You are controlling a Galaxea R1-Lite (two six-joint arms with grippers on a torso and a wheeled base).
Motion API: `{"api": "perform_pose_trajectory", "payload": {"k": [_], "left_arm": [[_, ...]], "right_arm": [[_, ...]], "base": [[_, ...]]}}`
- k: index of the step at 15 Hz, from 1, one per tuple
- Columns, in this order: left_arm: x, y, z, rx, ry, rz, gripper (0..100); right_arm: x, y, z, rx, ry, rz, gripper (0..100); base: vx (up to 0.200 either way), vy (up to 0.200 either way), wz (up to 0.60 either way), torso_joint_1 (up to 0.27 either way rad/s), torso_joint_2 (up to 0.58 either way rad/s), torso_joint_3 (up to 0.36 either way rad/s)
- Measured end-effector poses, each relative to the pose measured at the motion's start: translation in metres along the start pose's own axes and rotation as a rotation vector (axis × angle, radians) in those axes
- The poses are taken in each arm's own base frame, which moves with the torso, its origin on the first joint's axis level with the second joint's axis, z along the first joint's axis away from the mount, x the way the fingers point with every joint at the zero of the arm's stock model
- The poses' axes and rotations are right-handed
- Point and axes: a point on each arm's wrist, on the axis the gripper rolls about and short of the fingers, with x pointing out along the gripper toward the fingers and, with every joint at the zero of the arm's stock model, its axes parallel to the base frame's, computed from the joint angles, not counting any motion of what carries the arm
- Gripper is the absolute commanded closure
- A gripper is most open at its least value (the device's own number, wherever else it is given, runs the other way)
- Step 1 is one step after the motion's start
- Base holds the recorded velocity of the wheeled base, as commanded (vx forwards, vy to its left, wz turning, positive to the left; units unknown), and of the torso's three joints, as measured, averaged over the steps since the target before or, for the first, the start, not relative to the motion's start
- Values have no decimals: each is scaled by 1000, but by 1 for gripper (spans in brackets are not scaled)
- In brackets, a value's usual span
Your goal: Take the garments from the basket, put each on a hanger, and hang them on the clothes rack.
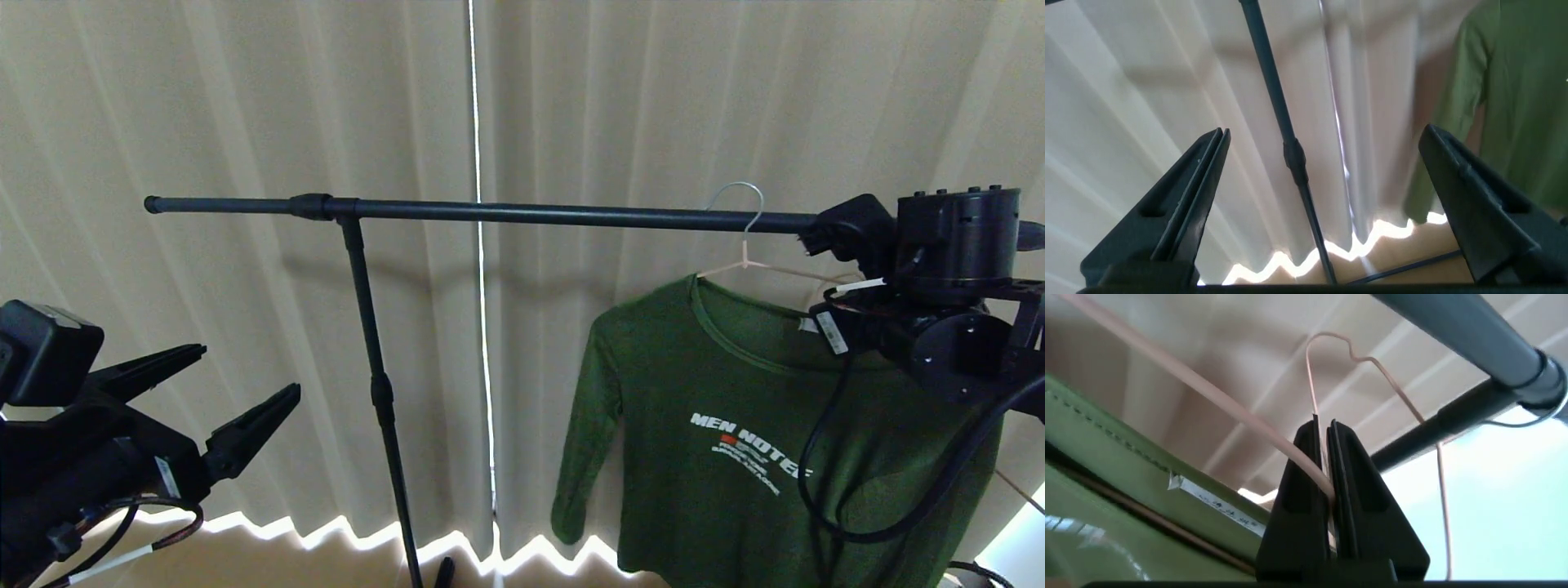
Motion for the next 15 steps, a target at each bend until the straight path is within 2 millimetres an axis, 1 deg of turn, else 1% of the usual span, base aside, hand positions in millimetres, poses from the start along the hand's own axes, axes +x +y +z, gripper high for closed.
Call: {"api": "perform_pose_trajectory", "payload": {"k": [2,4,7,9,10,13,15], "left_arm": [[0,1,1,0,-3,3,0],[-1,1,1,0,-4,5,0],[-1,1,1,0,-5,5,0],[-1,1,1,0,-5,6,0],[-1,1,1,0,-4,7,0],[-1,1,1,0,-4,6,0],[0,1,1,0,-4,6,0]], "right_arm": [[-2,6,-1,-55,10,-20,100],[-8,16,-2,-99,-1,6,100],[-17,28,0,-121,-23,37,100],[-19,32,0,-125,-28,48,100],[-19,33,0,-126,-31,53,0],[-20,35,-1,-111,-38,77,0],[-22,39,-3,-66,-67,138,0]], "base": [[0,0,0,0,0,0],[0,0,0,0,0,0],[0,0,0,0,0,0],[0,0,0,0,0,0],[0,0,0,0,0,0],[0,0,0,0,0,0],[0,0,0,0,0,0]]}}
